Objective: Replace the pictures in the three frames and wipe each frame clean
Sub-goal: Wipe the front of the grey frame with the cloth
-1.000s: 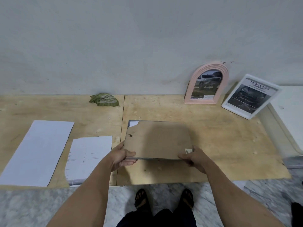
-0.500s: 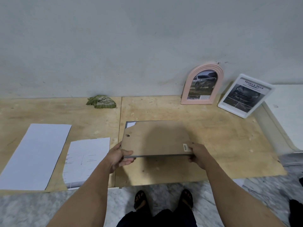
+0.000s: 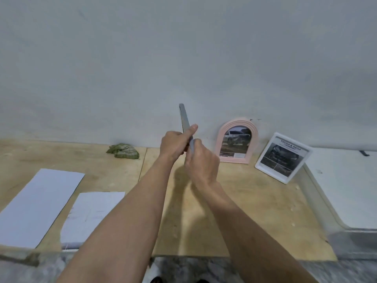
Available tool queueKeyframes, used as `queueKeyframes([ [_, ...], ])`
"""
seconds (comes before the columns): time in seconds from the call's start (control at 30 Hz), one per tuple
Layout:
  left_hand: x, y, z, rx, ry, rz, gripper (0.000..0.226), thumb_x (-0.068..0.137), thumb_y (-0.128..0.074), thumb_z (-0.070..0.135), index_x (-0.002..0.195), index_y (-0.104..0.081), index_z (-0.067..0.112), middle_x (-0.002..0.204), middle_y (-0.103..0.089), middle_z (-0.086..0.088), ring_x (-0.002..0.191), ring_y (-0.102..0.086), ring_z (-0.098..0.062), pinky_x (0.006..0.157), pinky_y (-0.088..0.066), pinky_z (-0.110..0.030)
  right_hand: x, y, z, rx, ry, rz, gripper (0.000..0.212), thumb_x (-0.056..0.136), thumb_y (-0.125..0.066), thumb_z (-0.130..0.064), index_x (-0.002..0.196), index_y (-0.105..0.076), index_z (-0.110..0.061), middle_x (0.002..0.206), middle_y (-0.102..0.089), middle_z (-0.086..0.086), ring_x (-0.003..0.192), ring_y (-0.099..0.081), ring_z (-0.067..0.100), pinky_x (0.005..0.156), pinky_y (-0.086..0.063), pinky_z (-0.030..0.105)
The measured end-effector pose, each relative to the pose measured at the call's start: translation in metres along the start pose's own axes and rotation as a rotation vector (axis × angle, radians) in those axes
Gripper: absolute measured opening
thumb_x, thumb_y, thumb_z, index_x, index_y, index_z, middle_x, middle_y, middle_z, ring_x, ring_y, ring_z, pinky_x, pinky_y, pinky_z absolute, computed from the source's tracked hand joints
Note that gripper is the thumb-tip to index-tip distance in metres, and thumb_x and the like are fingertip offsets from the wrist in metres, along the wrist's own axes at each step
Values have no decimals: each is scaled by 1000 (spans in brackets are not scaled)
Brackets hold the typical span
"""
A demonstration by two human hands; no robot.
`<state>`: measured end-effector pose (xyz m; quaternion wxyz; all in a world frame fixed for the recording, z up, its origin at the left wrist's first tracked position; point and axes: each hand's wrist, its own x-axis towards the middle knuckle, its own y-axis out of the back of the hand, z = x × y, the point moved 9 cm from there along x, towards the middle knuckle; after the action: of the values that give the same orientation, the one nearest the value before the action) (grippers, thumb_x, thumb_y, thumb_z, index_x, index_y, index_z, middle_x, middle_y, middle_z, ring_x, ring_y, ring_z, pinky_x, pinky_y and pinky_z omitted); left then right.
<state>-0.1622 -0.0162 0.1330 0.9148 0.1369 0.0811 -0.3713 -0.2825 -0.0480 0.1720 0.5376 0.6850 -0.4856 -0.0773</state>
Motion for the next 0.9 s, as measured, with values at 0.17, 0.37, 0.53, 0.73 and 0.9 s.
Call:
queueKeyframes([
  [0.17, -18, 49, -20, 56, 134, 322, 27, 69, -64, 22, 86, -69, 1, 80, -69, -12, 79, -66, -32, 63, -53, -35, -24, -22, -40, 83, 251, -233, 25, 90, -48, -26, 112, -54, -15, 102, -68, 6, 94, -63, 31, 67, -40, 37],
  [0.37, -50, 104, -97, -394, 289, 243, 18, 91, -58, -1, 107, -66, -1, 99, -70, -17, 76, -66, -26, 67, -59, -34, -5, -32, 42, 136, -153, -199, 59, 93, -39, -57, 140, -39, -21, 132, -44, 9, 122, -39, 30, 100, -31, 44],
  [0.53, -92, 143, -134, -501, 332, 270, 21, 93, -57, 9, 109, -68, 0, 91, -76, -16, 67, -73, -27, 53, -60, -32, 3, -38, 100, 65, -416, -238, 60, 96, -26, -57, 126, -49, -10, 126, -52, 17, 115, -49, 35, 93, -40, 46],
  [0.73, -125, 157, -178, -599, 438, 345, 21, 88, -59, 17, 96, -71, 3, 79, -76, -15, 61, -71, -29, 64, -57, -37, -15, -68, 78, 265, -459, -344, 64, 98, -24, -57, 92, -66, -9, 91, -64, 12, 86, -56, 32, 71, -39, 35],
  [0.9, -129, 216, -175, -561, 268, 556, 14, 90, -66, 20, 94, -71, 8, 86, -70, -15, 65, -63, -28, 55, -52, -32, -32, -98, 49, 573, -532, -390, 65, 95, -42, -53, 77, -60, 6, 76, -63, 17, 72, -57, 29, 66, -44, 37],
])
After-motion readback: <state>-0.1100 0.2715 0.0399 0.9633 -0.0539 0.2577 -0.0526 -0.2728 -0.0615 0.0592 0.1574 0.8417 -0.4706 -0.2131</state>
